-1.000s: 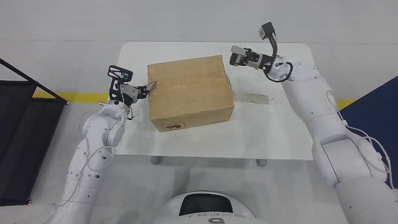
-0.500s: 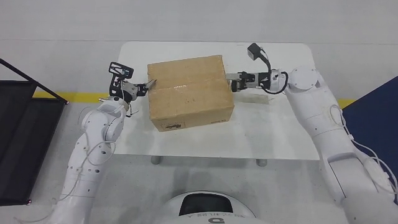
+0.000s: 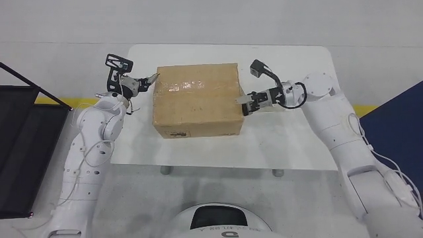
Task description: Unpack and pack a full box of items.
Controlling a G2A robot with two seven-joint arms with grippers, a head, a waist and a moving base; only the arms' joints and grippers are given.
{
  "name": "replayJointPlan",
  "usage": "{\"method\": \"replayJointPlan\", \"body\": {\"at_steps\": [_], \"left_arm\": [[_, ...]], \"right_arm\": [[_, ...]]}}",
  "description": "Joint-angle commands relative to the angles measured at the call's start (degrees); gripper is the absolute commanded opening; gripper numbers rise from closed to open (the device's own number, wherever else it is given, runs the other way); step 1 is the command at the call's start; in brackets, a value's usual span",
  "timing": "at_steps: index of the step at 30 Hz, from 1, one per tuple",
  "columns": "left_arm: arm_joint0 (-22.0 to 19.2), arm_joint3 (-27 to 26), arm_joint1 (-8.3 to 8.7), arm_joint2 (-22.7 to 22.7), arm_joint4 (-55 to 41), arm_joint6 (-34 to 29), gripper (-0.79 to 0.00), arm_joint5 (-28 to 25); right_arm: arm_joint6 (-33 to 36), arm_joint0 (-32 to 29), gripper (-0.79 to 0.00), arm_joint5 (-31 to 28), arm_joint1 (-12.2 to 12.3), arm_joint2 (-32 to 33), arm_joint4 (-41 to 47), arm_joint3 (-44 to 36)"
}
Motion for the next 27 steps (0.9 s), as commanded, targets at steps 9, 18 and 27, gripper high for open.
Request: {"method": "replayJointPlan", "body": {"at_steps": [9, 18, 27], "left_arm": [[-0.7, -1.4, 0.17, -0.5, -0.4, 0.2, 0.0, -0.2], [5.8, -5.5, 0.79, -1.6, 1.7, 1.9, 0.0, -3.6], [7.7, -4.7, 0.97, -0.2, 5.1, 3.4, 0.0, -3.7]], "right_arm": [[0.0, 1.6, 0.0, 0.0, 0.3, -4.9, 3.6, -0.5], [-10.0, -1.9, 0.0, -8.7, 4.1, 4.7, 1.3, 1.2], [-19.5, -3.5, 0.0, -7.4, 4.5, 6.3, -2.6, -0.3]]}}
